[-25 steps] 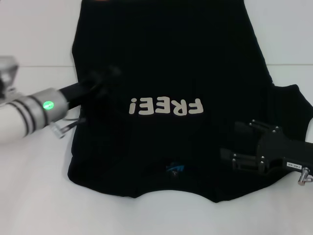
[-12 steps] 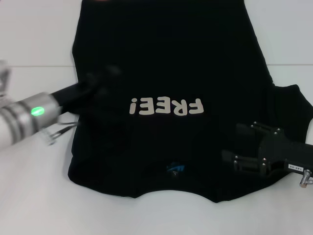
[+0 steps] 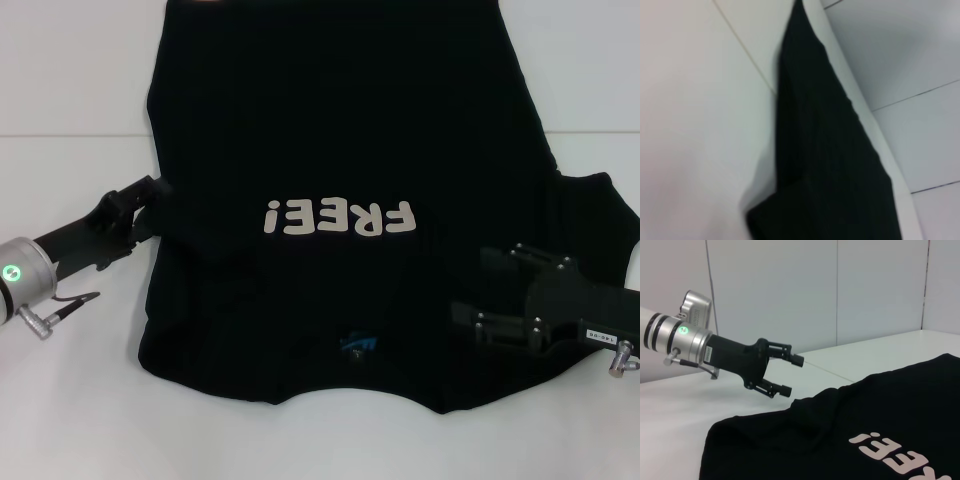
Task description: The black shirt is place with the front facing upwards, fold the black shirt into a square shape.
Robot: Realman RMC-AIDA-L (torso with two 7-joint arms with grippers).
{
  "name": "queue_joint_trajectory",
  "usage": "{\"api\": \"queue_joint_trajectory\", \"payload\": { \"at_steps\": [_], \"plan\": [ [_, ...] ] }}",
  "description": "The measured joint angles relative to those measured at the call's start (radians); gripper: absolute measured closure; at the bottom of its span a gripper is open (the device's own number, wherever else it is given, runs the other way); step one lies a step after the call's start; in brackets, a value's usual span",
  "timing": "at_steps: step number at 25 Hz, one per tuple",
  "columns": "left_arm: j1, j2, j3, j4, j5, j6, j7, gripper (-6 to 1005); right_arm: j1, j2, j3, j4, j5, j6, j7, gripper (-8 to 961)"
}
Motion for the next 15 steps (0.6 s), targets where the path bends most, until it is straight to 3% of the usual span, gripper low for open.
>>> {"api": "queue_joint_trajectory", "payload": {
  "at_steps": [15],
  "plan": [
    [-0.025,-0.008,0.037,-0.038,0.002,-0.063,-0.001,137,-0.003,0.0,0.0,0.0,0.0,0.002,0.0,68]
  ]
}}
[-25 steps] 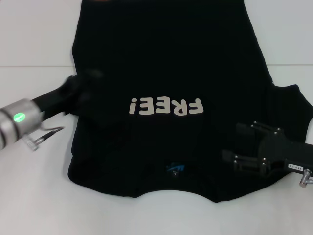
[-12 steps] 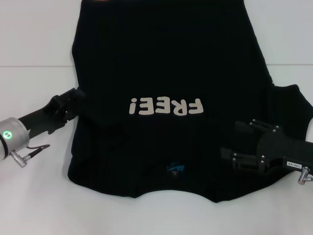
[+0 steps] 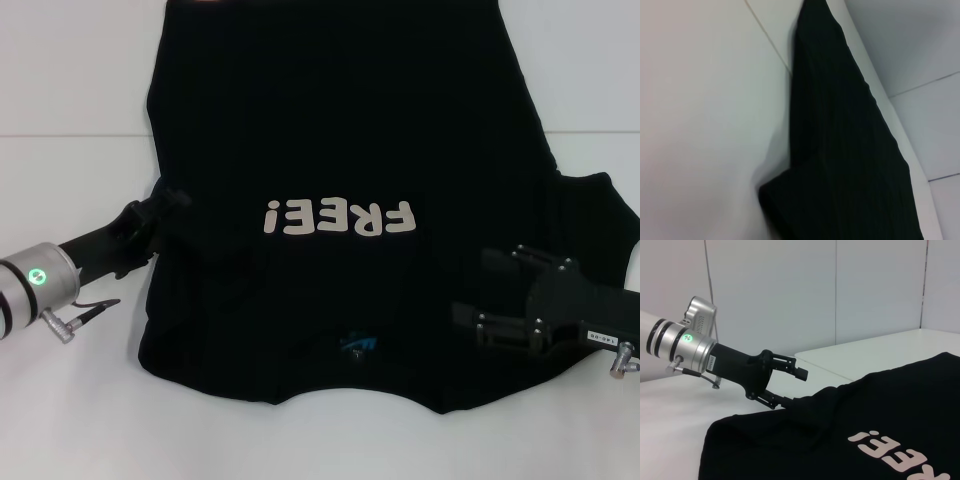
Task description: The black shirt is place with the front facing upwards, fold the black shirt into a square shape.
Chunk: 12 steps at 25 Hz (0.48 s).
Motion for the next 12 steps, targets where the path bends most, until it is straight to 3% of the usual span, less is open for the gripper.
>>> {"api": "queue_joint_trajectory", "payload": {
  "at_steps": [12],
  "plan": [
    [-0.014,-0.001,0.02,-0.012,0.0,-0.013,0.0,137,0.001,0.0,0.0,0.0,0.0,0.0,0.0,68]
  ]
}}
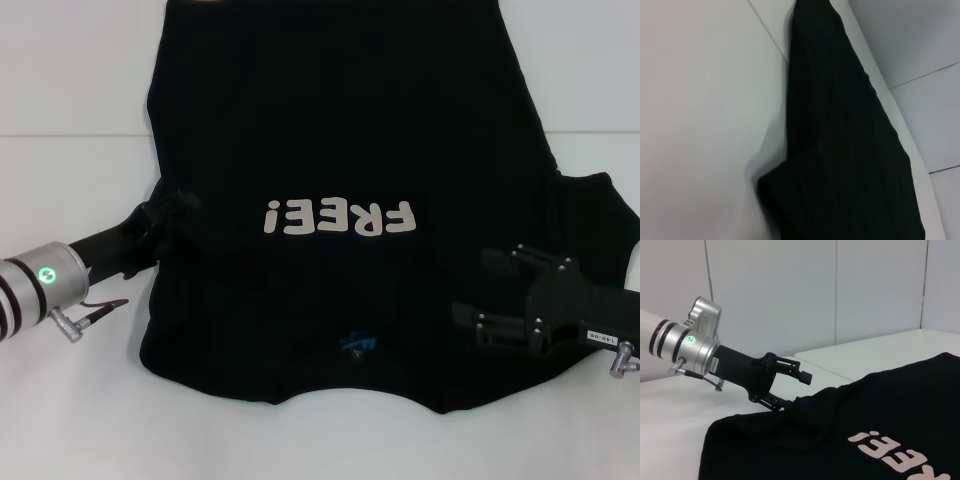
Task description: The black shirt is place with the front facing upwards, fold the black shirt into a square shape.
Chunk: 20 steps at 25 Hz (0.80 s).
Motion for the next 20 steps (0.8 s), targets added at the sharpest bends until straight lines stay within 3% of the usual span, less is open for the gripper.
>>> {"api": "queue_joint_trajectory", "payload": {
  "at_steps": [20],
  "plan": [
    [-0.026,-0.002,0.038,-0.001,-0.004,-0.063,-0.012,145,-0.001,0.0,0.0,0.0,0.0,-0.003,0.0,69]
  ]
}}
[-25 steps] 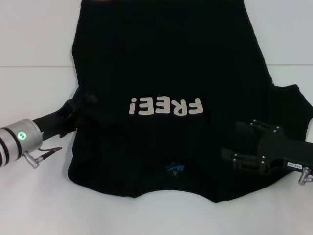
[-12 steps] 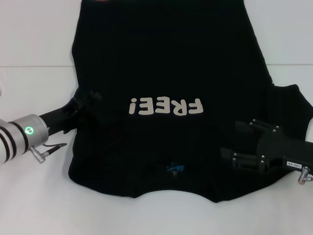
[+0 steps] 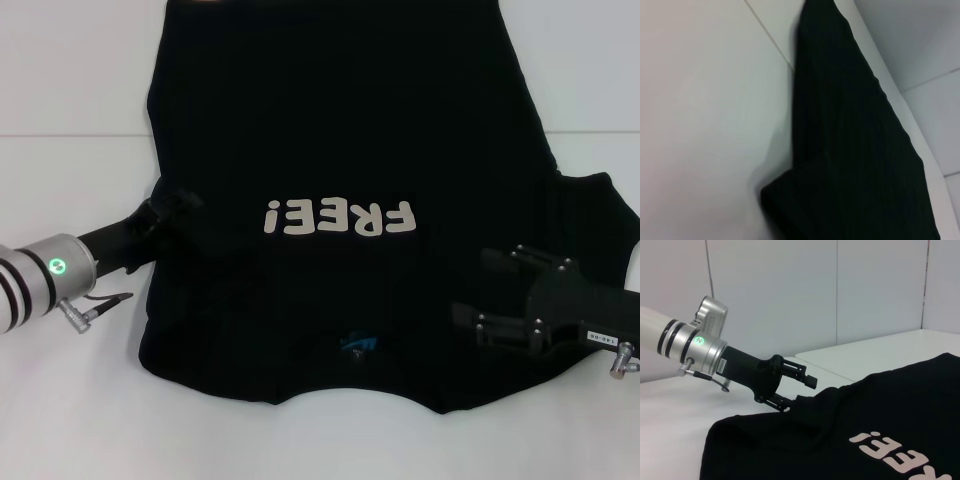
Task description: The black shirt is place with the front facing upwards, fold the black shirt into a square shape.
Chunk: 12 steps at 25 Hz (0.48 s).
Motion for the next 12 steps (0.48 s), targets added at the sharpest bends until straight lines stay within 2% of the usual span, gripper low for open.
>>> {"api": "queue_joint_trajectory", "payload": {
  "at_steps": [1,6,9,12],
  "plan": [
    [-0.002,0.001,0.007,0.0,0.002,0.002,-0.004,147,0.0,0.0,0.0,0.0,0.0,0.0,0.0,69],
    [-0.006,-0.003,0.025,0.009,0.001,-0.016,-0.009,308,0.0,0.0,0.0,0.0,0.0,-0.002,0.0,69],
    [-0.008,-0.005,0.025,0.009,0.001,-0.028,-0.01,546,-0.001,0.0,0.0,0.0,0.0,-0.003,0.0,68],
    [-0.008,-0.006,0.026,0.006,0.001,-0.037,-0.01,611,-0.001,0.0,0.0,0.0,0.0,-0.002,0.0,68]
  ]
}}
